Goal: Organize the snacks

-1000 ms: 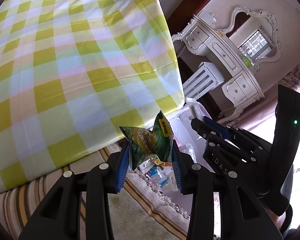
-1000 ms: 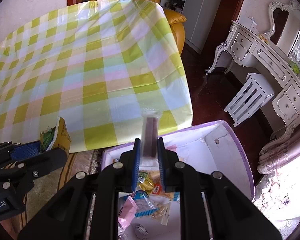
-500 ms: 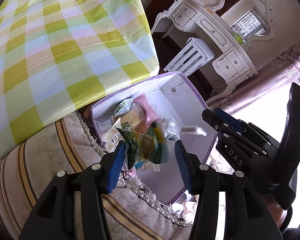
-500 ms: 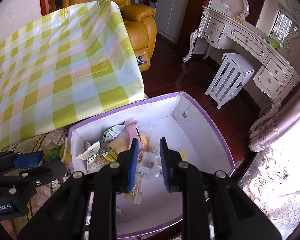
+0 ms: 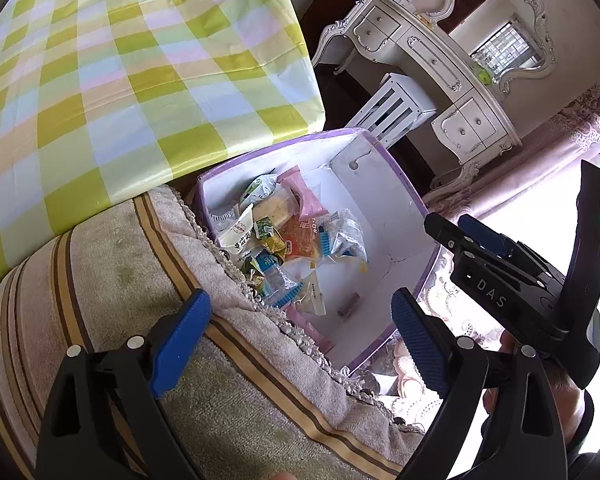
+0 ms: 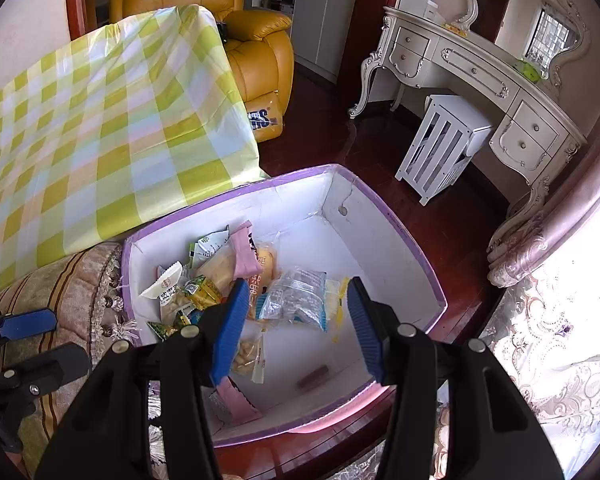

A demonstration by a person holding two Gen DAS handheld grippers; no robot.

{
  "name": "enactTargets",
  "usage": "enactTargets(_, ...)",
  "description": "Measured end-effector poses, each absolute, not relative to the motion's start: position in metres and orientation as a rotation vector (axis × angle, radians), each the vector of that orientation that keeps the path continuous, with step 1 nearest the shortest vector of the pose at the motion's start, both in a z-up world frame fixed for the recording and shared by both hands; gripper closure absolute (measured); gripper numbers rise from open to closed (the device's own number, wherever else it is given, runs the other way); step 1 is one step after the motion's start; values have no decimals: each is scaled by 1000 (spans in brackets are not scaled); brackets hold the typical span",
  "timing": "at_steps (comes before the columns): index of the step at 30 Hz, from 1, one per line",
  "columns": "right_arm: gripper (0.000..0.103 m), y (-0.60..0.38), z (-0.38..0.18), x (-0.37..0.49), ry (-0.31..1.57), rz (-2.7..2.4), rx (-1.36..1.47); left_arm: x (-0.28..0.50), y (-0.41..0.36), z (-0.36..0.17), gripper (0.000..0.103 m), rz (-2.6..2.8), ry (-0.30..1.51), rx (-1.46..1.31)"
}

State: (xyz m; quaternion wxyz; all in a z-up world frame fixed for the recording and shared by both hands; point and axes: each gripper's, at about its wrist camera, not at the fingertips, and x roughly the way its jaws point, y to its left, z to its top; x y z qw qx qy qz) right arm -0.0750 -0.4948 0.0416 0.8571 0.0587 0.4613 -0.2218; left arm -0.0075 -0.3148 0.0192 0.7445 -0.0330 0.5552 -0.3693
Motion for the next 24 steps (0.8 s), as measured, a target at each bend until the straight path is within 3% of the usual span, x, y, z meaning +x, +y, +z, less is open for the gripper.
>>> enactTargets(24,52,-497,41,-83,972,-473,132,-8,-322,14,9,-780,1234,-50)
